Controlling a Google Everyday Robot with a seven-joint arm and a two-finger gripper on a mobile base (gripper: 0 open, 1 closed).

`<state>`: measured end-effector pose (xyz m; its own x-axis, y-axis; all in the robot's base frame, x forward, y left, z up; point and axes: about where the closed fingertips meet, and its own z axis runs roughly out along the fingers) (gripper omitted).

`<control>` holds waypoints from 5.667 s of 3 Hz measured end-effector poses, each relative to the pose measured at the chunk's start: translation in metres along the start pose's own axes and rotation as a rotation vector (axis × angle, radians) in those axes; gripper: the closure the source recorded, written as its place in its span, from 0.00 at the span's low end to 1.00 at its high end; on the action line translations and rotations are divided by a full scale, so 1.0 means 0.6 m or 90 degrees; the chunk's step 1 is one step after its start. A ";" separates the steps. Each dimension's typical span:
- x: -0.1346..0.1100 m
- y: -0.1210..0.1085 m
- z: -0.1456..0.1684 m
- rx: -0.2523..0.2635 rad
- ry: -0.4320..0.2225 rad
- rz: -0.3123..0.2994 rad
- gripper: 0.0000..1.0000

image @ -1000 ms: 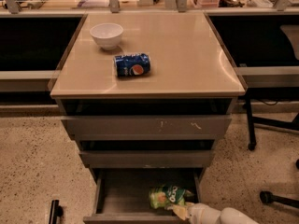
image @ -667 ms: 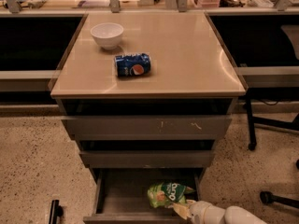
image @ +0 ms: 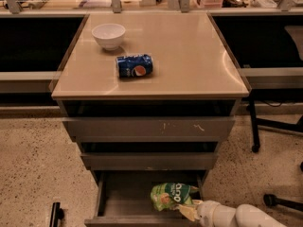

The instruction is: Pick green rice chip bag from bottom drawer and place on counter

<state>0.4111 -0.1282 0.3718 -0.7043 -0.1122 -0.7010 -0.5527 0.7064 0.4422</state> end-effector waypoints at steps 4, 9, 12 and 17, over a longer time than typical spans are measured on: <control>-0.158 0.047 -0.239 0.032 0.037 -0.133 1.00; -0.474 0.085 -0.358 0.085 0.116 -0.338 1.00; -0.652 0.203 -0.501 0.270 0.131 -0.440 1.00; -0.936 0.140 -0.518 0.273 0.153 -0.530 1.00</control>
Offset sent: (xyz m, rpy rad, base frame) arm -0.0261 -0.1230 0.2394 -0.2249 -0.2108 0.0848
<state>0.6216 -0.2231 0.9767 -0.2593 -0.7989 -0.5427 -0.7401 0.5254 -0.4197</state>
